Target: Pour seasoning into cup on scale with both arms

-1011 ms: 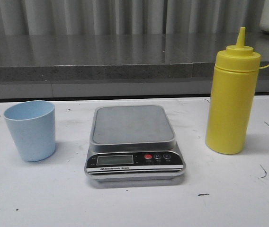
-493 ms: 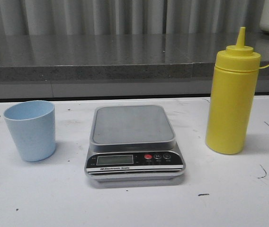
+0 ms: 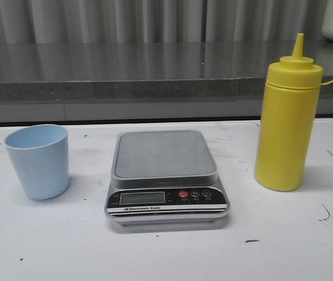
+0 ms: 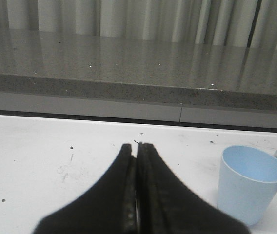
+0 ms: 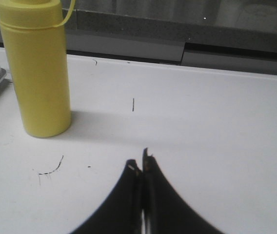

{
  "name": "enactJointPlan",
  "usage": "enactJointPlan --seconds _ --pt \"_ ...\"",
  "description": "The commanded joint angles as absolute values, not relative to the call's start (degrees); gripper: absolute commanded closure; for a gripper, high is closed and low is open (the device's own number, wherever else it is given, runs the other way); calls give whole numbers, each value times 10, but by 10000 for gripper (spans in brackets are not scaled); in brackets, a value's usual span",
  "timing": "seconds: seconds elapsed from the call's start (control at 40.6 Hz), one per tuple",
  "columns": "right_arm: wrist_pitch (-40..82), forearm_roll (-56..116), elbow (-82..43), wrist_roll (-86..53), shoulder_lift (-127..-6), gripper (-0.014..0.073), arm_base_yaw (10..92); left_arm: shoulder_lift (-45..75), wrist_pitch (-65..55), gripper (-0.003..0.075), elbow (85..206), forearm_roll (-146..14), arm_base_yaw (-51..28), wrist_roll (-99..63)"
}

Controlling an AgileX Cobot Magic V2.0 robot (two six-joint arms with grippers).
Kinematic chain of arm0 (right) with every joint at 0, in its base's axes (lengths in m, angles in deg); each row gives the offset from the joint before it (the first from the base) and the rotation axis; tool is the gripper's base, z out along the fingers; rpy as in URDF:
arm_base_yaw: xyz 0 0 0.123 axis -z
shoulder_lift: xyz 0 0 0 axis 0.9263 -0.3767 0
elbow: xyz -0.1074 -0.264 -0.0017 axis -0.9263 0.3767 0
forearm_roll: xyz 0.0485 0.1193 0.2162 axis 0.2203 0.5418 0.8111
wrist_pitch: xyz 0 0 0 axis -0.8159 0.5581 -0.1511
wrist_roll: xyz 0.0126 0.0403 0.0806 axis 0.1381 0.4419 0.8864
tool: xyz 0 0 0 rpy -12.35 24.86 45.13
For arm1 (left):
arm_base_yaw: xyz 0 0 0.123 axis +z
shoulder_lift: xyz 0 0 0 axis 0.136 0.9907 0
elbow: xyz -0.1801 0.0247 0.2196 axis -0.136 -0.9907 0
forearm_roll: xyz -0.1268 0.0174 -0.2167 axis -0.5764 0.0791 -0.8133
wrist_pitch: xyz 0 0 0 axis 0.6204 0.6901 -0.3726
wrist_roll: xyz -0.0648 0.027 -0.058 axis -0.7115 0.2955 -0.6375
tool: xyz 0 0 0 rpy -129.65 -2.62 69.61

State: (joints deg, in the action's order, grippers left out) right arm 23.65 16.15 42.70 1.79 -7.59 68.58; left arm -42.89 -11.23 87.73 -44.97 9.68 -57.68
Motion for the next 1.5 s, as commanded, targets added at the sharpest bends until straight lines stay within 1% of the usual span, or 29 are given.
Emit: enactJointPlan --seconds 0.0,0.197,0.345,0.444,0.542,0.592,0.641,0.74,0.863,0.937,1.109,1.282,1.331,1.356,1.43,1.479 --pt "191 159 423 17 -66 714 689 -438 -162 740 863 -449 97 -580" --pt "181 159 423 17 -66 714 689 -438 -162 740 863 -449 97 -580" --pt "152 159 423 17 -66 714 689 -438 -168 740 863 -449 97 -580" --pt "135 160 423 17 -66 714 689 -438 -194 740 863 -469 97 -583" --pt "103 181 420 17 -66 714 689 -438 -254 740 867 -469 97 -583" --pt "101 200 406 17 -66 714 689 -438 -284 740 879 -469 97 -583" --pt "111 215 385 17 -66 713 689 -438 -289 740 903 -467 97 -583" --pt "158 219 321 17 -73 713 689 -426 -238 739 974 -441 97 -583" --pt "224 219 231 17 -127 713 689 -372 -132 739 1069 -398 97 -583" --pt "252 219 185 17 -181 713 689 -327 -102 739 1111 -394 97 -583" --pt "273 219 105 17 -313 713 689 -246 -84 740 1157 -394 97 -583" --pt "258 219 89 17 -376 713 688 -225 -78 738 1160 -394 97 -583" --pt "257 219 89 17 -379 701 688 -225 -70 722 1160 -394 97 -583" --pt "257 219 89 17 -379 687 688 -225 -67 696 1160 -394 97 -583" --pt "255 219 89 17 -378 586 688 -225 -58 580 1160 -394 97 -583" --pt "255 219 89 17 -378 471 688 -225 -56 442 1160 -398 97 -583"
